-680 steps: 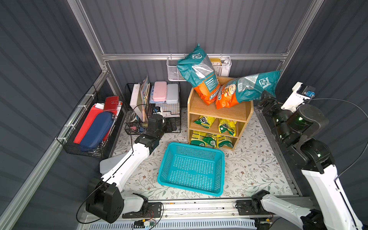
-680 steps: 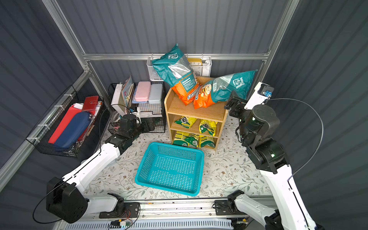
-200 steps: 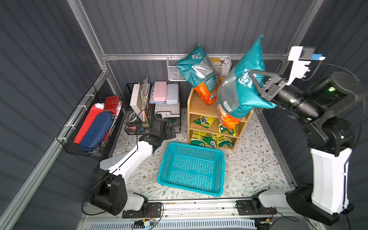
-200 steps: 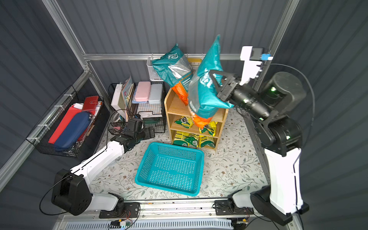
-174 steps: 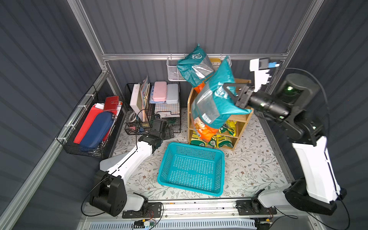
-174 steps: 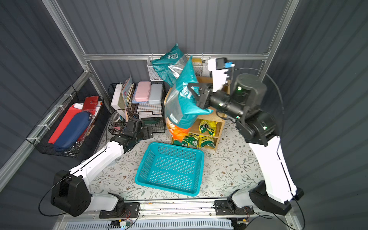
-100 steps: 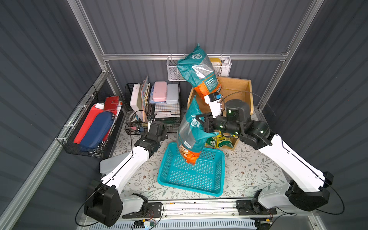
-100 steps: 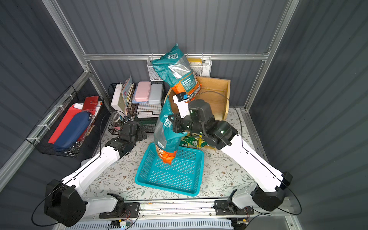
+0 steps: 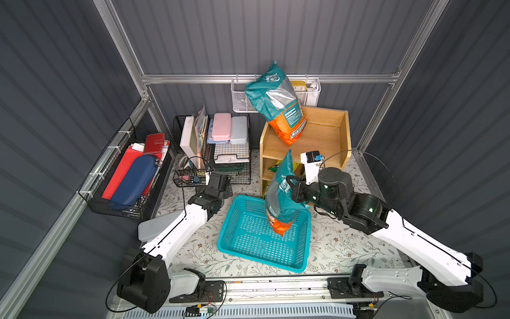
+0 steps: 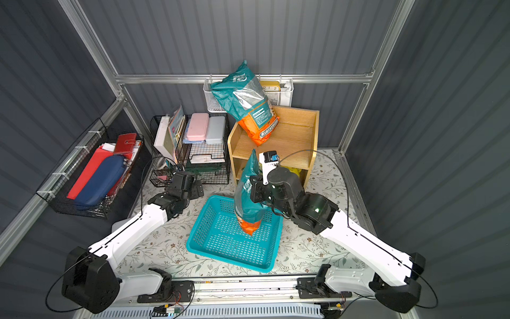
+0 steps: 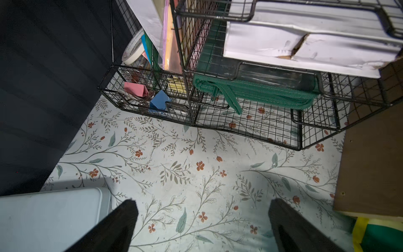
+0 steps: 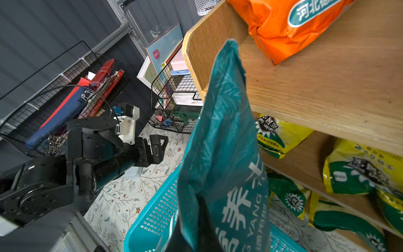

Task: Take down the fertilizer bag from the shelf
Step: Place the fertilizer bag in the storage box.

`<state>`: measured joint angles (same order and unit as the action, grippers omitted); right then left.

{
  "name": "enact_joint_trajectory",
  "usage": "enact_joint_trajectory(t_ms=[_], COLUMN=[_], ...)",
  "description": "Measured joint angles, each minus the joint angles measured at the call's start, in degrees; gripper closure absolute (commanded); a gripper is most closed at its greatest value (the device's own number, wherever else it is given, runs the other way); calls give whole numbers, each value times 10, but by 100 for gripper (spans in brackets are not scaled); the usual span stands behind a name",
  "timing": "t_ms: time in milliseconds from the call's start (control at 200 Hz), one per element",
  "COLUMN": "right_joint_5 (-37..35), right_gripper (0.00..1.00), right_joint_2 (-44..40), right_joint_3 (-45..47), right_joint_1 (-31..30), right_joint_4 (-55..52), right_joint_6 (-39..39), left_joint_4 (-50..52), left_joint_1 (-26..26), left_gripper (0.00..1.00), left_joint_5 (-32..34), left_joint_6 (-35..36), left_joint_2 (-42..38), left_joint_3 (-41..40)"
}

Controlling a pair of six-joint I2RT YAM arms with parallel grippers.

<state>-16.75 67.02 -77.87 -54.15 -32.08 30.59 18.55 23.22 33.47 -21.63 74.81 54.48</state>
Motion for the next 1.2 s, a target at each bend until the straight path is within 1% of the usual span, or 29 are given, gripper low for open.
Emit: enact_joint_trajectory(t_ms=[85, 215, 415, 495, 675, 865, 976, 1071, 1201], right_joint_5=[-10, -45, -86, -92, -95, -96, -99, -106, -112], right_gripper=[100, 100, 100, 100, 100, 100, 100, 100, 100], right_joint_2=[7, 10, -29, -42, -43, -64, -63, -54, -29], right_joint_3=[-1, -3, 23, 32, 34, 72, 79, 76, 48], right_joint_1=[-17, -43, -48, -51, -60, -69, -79, -106, -141], right_joint_4=[-3, -20, -40, -48, -61, -61, -63, -64, -65], right_joint_6=[7, 21, 79, 100, 144, 191, 196, 188, 169], left_joint_4=[1, 4, 4, 4, 5, 6, 9, 10, 11], left_joint_1=[0, 0, 0, 0, 0, 0, 0, 0, 0], left_gripper=[1, 1, 1, 1, 1, 1, 1, 1, 1], left_joint_5=[-5, -10, -26, -33, -44, -54, -56, -58, -60], left_joint_6=[-6, -12, -23, -26, -35, -44, -46, -47, -47], left_joint_2=[3, 3, 3, 3, 3, 3, 3, 4, 3], left_joint_3=[0, 0, 0, 0, 0, -2, -5, -6, -7])
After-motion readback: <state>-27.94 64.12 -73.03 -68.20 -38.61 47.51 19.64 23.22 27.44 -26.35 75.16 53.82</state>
